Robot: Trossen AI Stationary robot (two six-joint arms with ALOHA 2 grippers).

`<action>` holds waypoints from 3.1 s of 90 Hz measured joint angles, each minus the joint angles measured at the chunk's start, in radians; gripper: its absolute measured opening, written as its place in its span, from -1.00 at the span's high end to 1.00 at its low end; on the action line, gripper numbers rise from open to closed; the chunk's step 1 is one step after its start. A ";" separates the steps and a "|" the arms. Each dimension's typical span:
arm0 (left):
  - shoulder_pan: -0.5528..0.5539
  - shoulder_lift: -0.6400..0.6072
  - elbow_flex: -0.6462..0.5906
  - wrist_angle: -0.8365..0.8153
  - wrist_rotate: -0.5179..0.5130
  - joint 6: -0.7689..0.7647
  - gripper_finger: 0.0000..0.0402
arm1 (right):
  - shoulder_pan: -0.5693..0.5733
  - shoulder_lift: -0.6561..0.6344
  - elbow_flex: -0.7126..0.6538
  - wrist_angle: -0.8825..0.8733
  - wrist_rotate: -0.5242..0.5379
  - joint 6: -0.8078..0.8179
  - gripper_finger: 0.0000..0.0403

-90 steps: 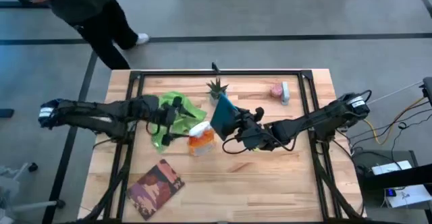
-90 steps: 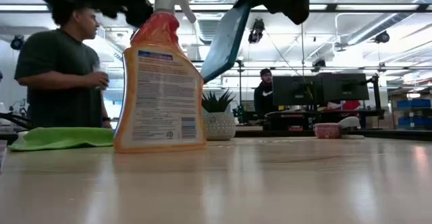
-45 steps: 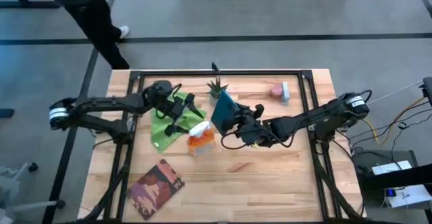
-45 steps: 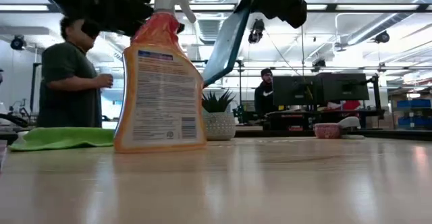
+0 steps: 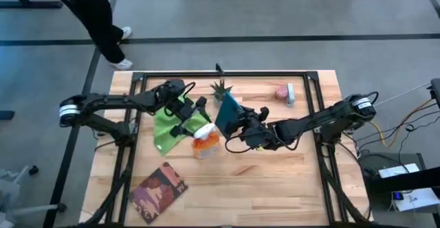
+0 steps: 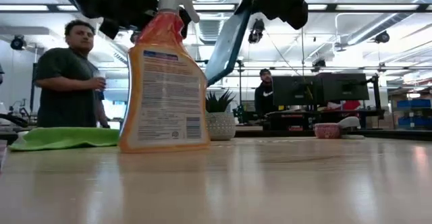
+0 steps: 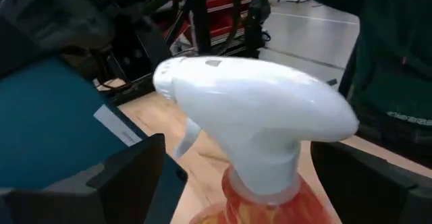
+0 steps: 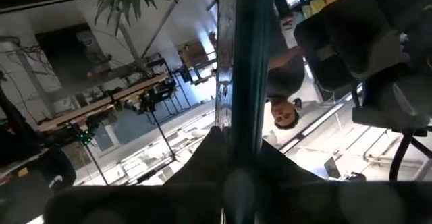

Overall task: Apply microfiber cloth
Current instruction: Spray the front and back of the tablet with the spray bottle

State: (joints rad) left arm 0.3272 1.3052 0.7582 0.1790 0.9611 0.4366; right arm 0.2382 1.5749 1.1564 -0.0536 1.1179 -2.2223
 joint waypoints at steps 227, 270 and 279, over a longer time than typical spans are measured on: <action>-0.078 0.139 0.000 0.224 0.016 -0.136 -0.74 | 0.099 -0.007 0.049 -0.108 0.061 -0.137 0.97; -0.078 0.139 -0.001 0.221 0.015 -0.122 -0.74 | 0.111 -0.031 0.111 -0.167 0.087 -0.122 0.97; -0.078 0.139 -0.001 0.221 0.015 -0.123 -0.72 | 0.112 -0.029 0.132 -0.215 0.085 -0.105 0.97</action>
State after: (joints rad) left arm 0.2497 1.4445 0.7570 0.4000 0.9756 0.3137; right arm 0.3500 1.5458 1.2885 -0.2682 1.2029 -2.3278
